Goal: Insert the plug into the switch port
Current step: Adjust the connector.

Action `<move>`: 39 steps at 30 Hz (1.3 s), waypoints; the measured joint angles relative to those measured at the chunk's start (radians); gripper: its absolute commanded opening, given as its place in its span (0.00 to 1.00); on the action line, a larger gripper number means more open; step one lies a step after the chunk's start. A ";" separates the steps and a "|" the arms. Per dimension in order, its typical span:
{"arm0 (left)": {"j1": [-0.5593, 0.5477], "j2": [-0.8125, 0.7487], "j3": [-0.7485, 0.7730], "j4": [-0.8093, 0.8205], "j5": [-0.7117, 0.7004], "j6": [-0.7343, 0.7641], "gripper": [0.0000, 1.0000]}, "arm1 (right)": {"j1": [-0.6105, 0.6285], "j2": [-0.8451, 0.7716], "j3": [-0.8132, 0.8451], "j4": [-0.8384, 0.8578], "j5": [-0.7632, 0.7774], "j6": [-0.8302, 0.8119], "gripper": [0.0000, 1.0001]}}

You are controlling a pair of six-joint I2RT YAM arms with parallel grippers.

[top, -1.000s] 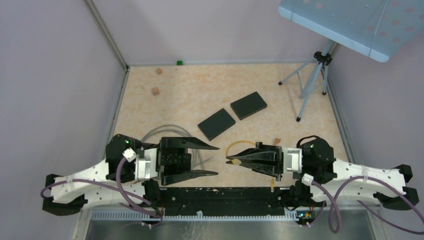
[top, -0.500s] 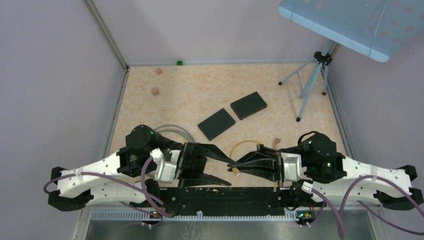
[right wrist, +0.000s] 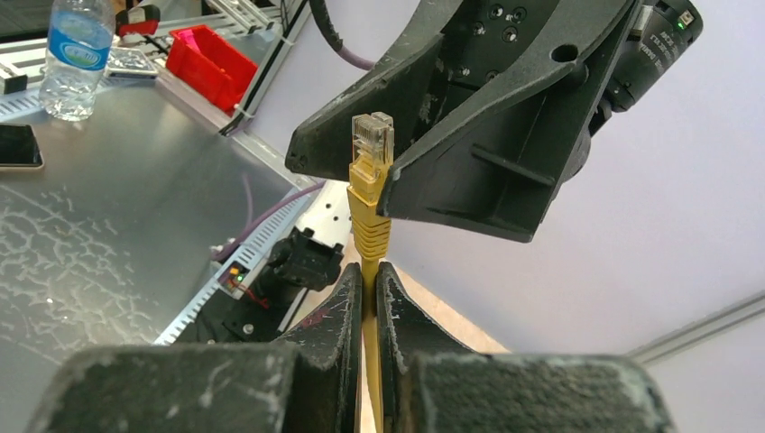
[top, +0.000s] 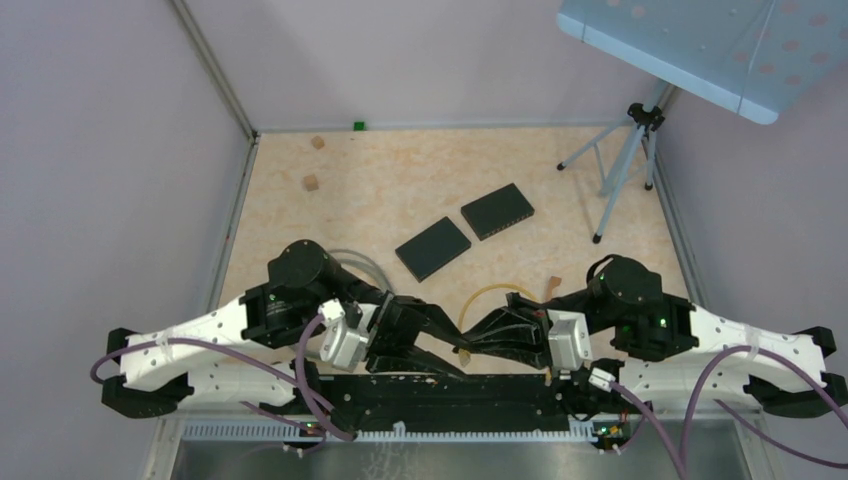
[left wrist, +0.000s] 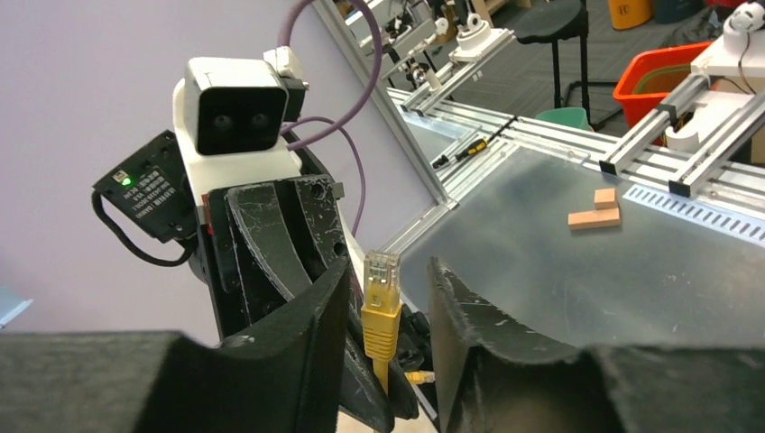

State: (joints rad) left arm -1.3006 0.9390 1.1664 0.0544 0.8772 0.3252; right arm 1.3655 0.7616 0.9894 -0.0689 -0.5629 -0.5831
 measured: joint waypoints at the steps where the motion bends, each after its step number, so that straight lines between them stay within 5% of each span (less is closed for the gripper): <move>1: 0.000 0.002 0.000 -0.009 0.005 0.000 0.35 | 0.000 0.000 0.000 -0.006 -0.002 -0.001 0.00; 11: 0.001 0.006 0.011 -0.055 0.019 0.027 0.00 | 0.000 0.000 0.000 -0.019 -0.014 -0.001 0.00; 15: 0.001 0.006 0.012 -0.073 0.004 0.041 0.00 | 0.000 -0.002 -0.001 -0.028 -0.003 0.001 0.27; 20: 0.001 -0.022 -0.029 -0.050 -0.122 0.026 0.00 | 0.000 -0.051 -0.063 0.061 0.079 0.004 0.33; 32: 0.000 -0.105 -0.250 0.281 -0.494 -0.127 0.00 | 0.000 -0.043 -0.277 0.487 0.296 0.051 0.30; 34: -0.002 -0.103 -0.250 0.303 -0.528 -0.149 0.00 | 0.000 -0.024 -0.278 0.532 0.319 0.061 0.22; 35: -0.003 -0.103 -0.250 0.312 -0.543 -0.159 0.00 | 0.000 -0.020 -0.280 0.552 0.333 0.064 0.04; 39: -0.008 -0.096 -0.250 0.329 -0.614 -0.209 0.03 | 0.000 -0.023 -0.310 0.626 0.421 0.098 0.00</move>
State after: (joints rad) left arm -1.3087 0.8433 0.9165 0.3832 0.2630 0.1162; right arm 1.3651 0.7387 0.6796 0.5571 -0.1417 -0.4850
